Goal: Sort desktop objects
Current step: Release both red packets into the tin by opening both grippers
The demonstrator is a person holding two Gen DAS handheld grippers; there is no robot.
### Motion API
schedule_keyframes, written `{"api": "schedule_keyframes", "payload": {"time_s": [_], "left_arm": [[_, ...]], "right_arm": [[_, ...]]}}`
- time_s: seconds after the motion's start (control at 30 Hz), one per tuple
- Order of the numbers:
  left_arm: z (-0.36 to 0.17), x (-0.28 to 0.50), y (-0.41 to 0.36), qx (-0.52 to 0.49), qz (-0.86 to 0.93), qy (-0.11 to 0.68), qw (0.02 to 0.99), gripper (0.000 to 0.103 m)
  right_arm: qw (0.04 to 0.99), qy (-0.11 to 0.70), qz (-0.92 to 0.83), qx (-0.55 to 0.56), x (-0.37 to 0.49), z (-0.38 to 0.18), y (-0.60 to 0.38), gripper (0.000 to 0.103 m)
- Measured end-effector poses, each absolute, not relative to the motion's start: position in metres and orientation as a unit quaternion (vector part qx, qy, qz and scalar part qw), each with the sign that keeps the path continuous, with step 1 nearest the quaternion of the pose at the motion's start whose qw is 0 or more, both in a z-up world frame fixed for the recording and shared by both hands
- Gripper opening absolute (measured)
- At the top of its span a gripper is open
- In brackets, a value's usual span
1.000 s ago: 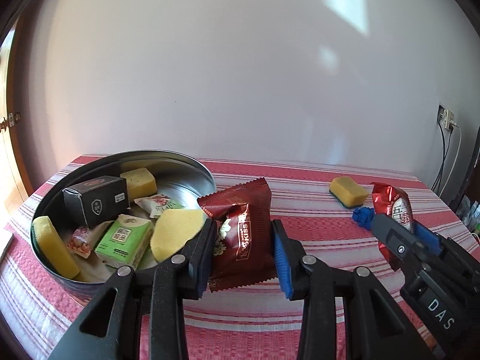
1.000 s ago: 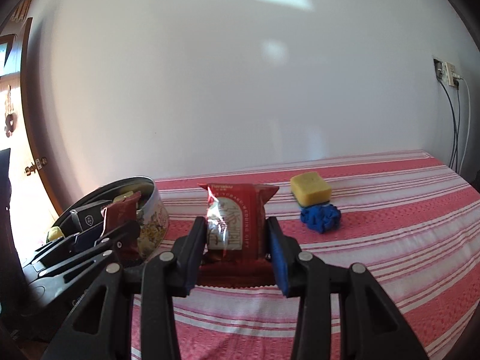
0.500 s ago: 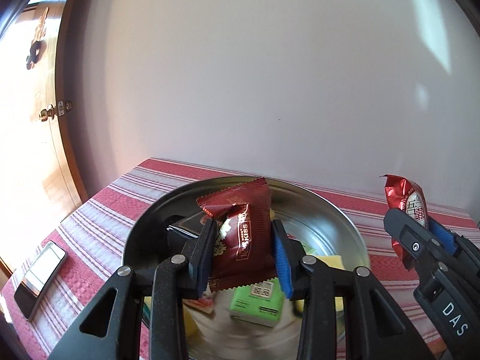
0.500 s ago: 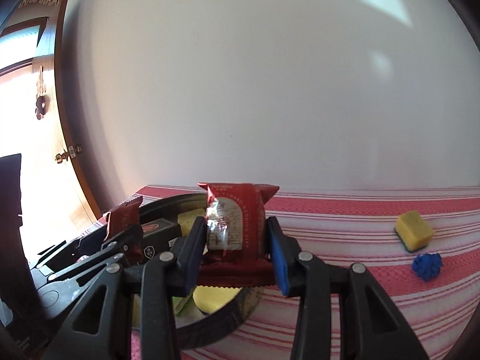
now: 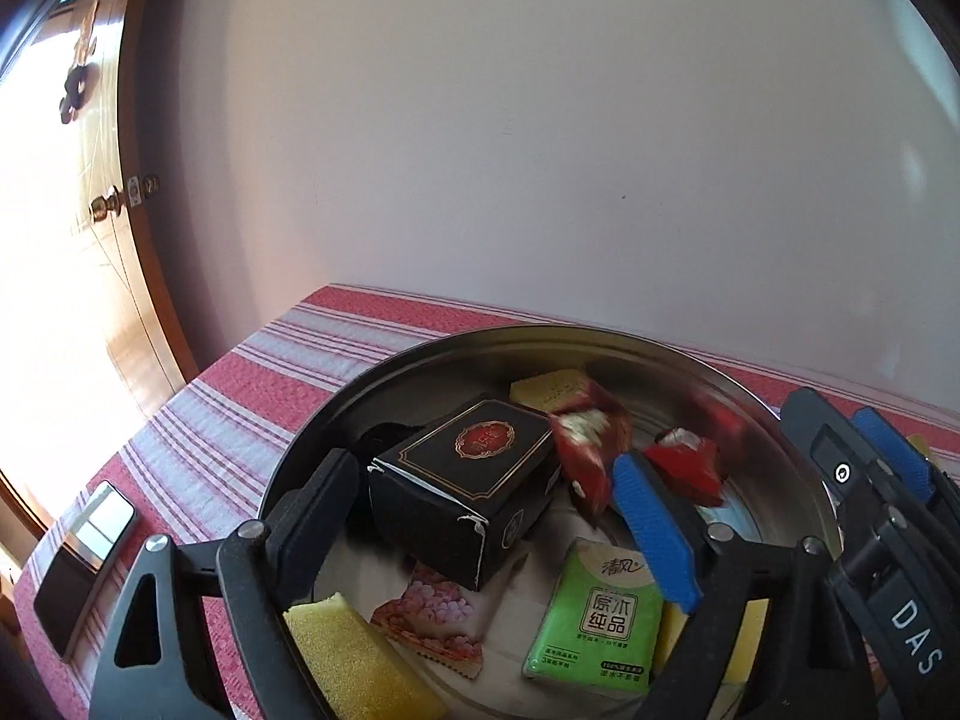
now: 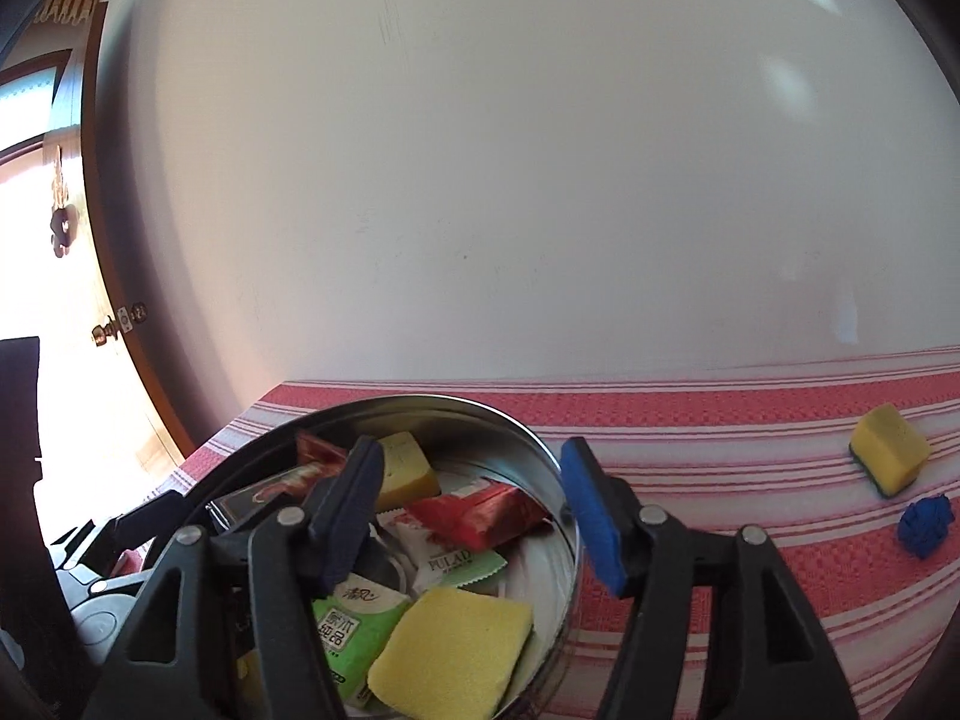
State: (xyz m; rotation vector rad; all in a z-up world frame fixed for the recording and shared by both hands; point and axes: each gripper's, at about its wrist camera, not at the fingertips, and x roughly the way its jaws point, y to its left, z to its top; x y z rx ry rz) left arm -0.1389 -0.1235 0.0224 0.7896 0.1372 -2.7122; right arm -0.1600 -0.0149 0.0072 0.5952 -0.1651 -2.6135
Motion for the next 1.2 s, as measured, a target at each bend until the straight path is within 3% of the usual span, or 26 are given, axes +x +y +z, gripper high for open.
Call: {"api": "schedule_keyframes", "payload": {"time_s": [0.2, 0.3, 0.4, 0.47, 0.53, 0.77, 1.2], "left_arm": [[0.026, -0.131, -0.122, 0.253, -0.953, 0.055, 0.159, 0.091], [0.026, -0.133, -0.125, 0.242, -0.955, 0.059, 0.161, 0.091], [0.027, -0.13, -0.124, 0.225, -0.959, 0.055, 0.164, 0.091], [0.028, -0.126, -0.122, 0.208, -0.963, 0.053, 0.162, 0.091], [0.03, -0.121, -0.117, 0.185, -0.968, 0.052, 0.159, 0.091], [0.032, -0.105, -0.094, 0.118, -0.981, 0.027, 0.152, 0.091], [0.023, -0.104, -0.078, 0.126, -0.985, 0.014, 0.117, 0.091]], "right_arm": [[0.226, -0.085, -0.95, 0.197, -0.153, 0.012, -0.001, 0.073], [0.22, -0.089, -0.954, 0.185, -0.148, 0.015, 0.005, 0.082], [0.206, -0.091, -0.959, 0.172, -0.143, 0.016, 0.006, 0.083], [0.189, -0.093, -0.965, 0.159, -0.139, 0.017, 0.013, 0.088], [0.16, -0.094, -0.973, 0.137, -0.134, 0.019, 0.022, 0.101], [0.115, -0.093, -0.984, 0.097, -0.121, 0.017, 0.05, 0.103], [0.109, -0.099, -0.982, 0.116, -0.113, 0.011, 0.071, 0.103]]}}
